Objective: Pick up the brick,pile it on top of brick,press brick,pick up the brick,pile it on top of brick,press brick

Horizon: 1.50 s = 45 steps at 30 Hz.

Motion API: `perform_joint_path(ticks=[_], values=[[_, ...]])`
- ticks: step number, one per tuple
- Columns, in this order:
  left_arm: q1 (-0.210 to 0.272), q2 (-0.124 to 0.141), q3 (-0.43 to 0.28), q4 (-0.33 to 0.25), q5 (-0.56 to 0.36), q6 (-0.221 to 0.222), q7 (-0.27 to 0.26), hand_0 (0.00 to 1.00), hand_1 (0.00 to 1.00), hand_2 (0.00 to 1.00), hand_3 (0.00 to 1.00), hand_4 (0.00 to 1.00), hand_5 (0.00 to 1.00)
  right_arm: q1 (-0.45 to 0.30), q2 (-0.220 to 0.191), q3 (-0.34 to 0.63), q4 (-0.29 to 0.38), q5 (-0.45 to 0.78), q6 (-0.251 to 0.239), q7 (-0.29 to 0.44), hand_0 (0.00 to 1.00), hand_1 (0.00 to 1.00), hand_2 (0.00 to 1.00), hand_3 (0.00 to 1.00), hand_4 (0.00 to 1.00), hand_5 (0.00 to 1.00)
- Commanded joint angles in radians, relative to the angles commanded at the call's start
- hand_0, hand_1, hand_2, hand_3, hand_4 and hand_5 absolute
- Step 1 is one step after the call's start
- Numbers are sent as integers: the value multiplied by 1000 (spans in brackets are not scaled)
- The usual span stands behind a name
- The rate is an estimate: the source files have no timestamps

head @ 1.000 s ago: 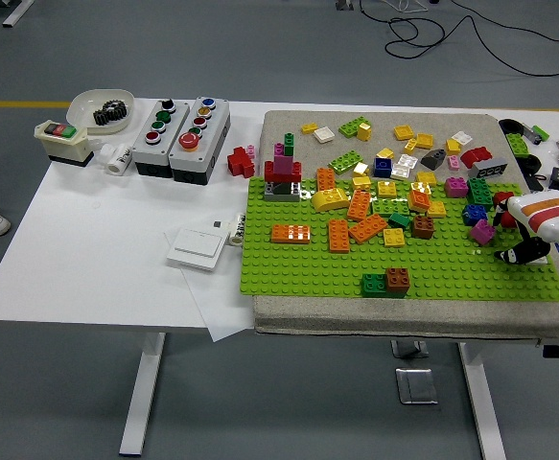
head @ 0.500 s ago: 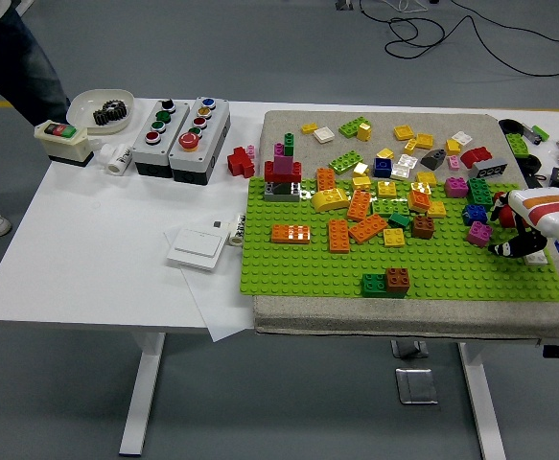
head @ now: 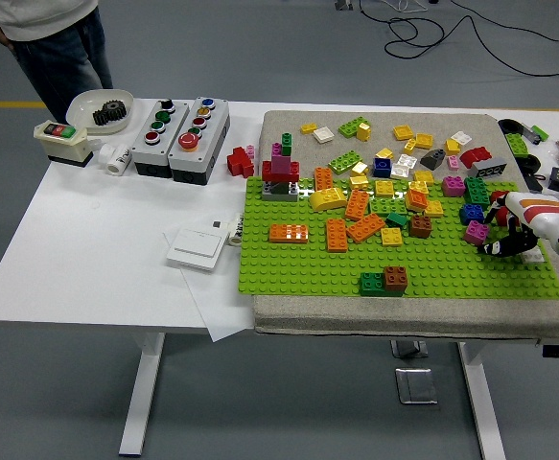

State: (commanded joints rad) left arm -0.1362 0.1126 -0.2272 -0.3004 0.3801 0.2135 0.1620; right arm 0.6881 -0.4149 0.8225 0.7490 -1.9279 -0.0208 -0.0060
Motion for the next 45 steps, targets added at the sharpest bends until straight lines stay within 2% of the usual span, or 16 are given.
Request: perform_joint_path(ticks=[3,4,13,17,22,30,45], values=[[0,0,-1,0,2,0,1,734,740,774,636,756,720,1,4,1,-3,20,5,-8,177,119,194,569,953,441],[0,0,-1,0,2,0,1,734,740,774,634,755,715,1,5,2,-1,23,10,-13,177,119,193,572,967,478],[0,0,-3,0,4,1,2,736,740,773,634,756,716,-2,-8,27,33,15,74,-33,183,120,195,583,970,485],[0,1,-4,0,6,1,3,735,739,772,633,754,715,-1,-9,29,43,22,81,-36,183,122,196,590,972,482],[0,1,-4,0,7,1,4,736,739,773,633,753,713,2,4,30,31,27,60,-39,184,124,196,593,986,497],[2,1,-7,-2,11,3,6,735,739,773,632,751,712,2,35,35,-14,10,-4,-46,180,119,196,579,984,506],[2,3,-12,-4,24,2,11,735,739,773,632,752,713,-2,68,23,-34,15,-76,-56,169,111,192,541,958,525]])
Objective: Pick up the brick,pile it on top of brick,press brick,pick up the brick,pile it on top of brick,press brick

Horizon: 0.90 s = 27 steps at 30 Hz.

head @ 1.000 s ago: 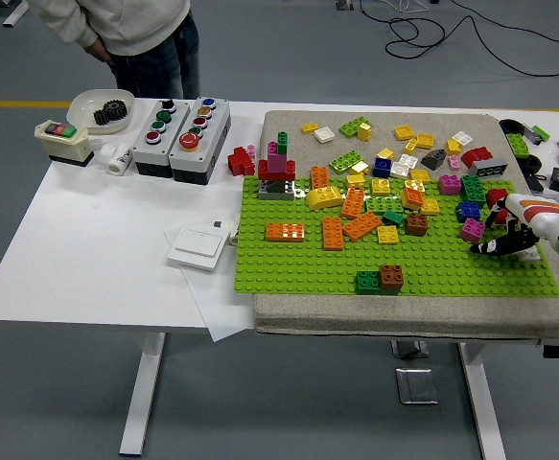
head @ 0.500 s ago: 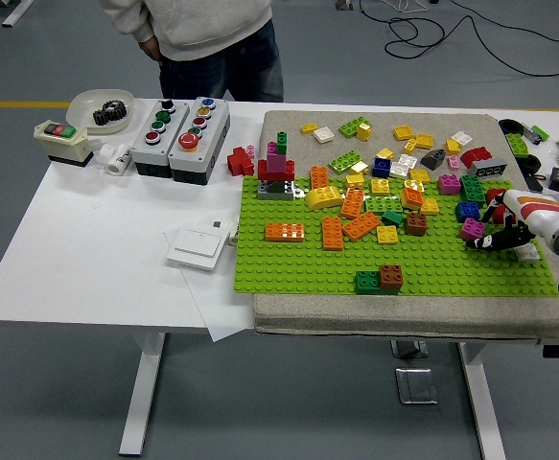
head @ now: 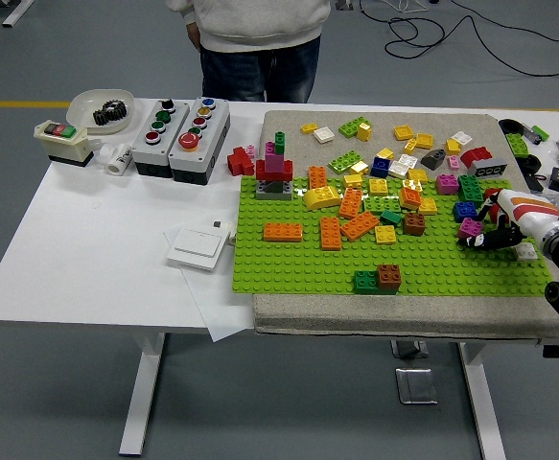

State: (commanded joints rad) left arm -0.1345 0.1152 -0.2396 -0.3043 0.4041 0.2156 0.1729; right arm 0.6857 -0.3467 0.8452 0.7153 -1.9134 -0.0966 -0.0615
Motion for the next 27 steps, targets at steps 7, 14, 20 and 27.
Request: perform_joint_path(ticks=[7,14,20,27], values=[[-2,0,2,0,-5,1,-1,735,739,773,631,753,716,1,3,-5,-4,-14,-29,1,168,108,179,514,912,506],[-4,0,4,0,-8,1,-2,734,739,772,631,750,713,2,3,-10,-11,-31,-47,6,155,100,167,484,835,430],[-5,-1,3,0,-8,1,-2,733,738,773,631,748,711,0,1,-13,-16,-39,-50,14,157,92,165,479,822,397],[-6,-1,2,0,-6,1,-1,732,740,772,629,743,706,-2,0,-13,-17,-43,-58,29,150,92,162,473,841,374]])
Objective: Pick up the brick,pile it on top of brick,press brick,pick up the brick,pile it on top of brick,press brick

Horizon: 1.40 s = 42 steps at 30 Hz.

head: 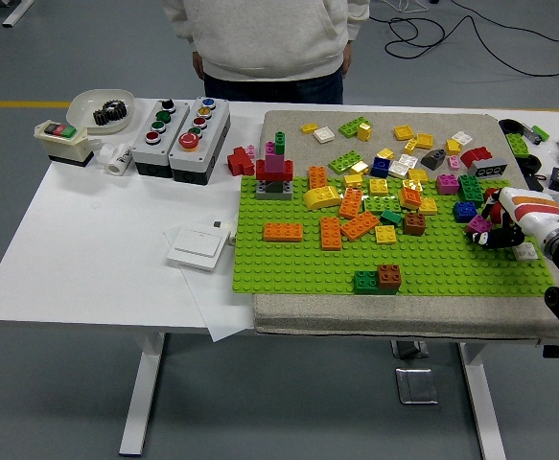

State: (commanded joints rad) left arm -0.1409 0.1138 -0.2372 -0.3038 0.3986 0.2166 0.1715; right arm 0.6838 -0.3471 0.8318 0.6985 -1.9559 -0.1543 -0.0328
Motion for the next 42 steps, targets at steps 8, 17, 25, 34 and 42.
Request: perform_joint_path(ticks=[8,17,25,34,42], values=[[0,0,-1,0,3,0,0,732,740,772,629,743,704,-2,-3,-3,0,-9,-10,15,142,88,157,467,870,350],[0,0,-1,1,4,0,1,731,740,772,628,742,702,-4,-10,-5,9,-9,-17,40,127,85,147,472,909,282],[0,1,1,1,0,0,-1,730,740,772,629,743,702,-9,-27,-2,48,-11,-27,59,124,83,147,472,911,265],[1,2,2,2,-3,0,-2,729,739,772,628,744,701,-9,-55,-9,110,-8,-24,69,121,87,148,472,894,273],[2,2,1,3,-2,0,-1,728,739,771,628,745,699,-17,-60,-7,112,-12,-19,70,115,86,148,471,892,277]])
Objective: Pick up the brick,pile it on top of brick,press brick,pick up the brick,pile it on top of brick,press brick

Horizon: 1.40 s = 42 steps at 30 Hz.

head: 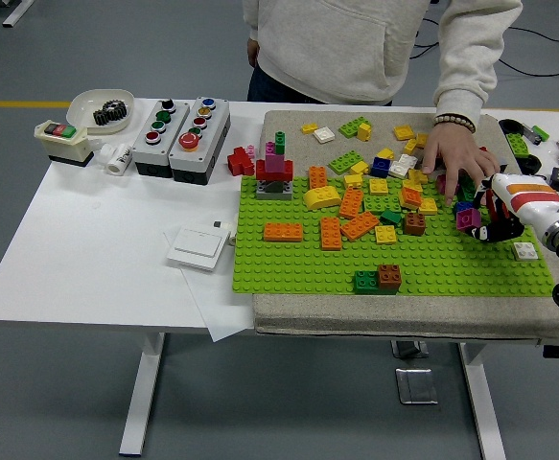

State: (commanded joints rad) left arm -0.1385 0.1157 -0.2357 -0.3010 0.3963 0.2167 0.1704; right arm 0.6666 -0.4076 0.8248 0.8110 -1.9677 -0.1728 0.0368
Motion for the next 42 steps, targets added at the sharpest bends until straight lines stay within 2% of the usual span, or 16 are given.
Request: perform_joint_path(ticks=[23,30,42], values=[[2,-1,-8,2,14,-1,5,728,737,771,626,745,698,-29,-63,2,56,-128,26,8,113,83,148,480,904,284],[4,-2,-14,2,28,-3,9,727,738,771,625,744,700,-27,-59,-21,73,-129,32,9,113,83,148,480,905,286],[4,-1,-11,1,21,-2,8,728,739,772,626,743,698,-14,-34,-42,63,-132,35,9,113,83,149,480,903,305]])
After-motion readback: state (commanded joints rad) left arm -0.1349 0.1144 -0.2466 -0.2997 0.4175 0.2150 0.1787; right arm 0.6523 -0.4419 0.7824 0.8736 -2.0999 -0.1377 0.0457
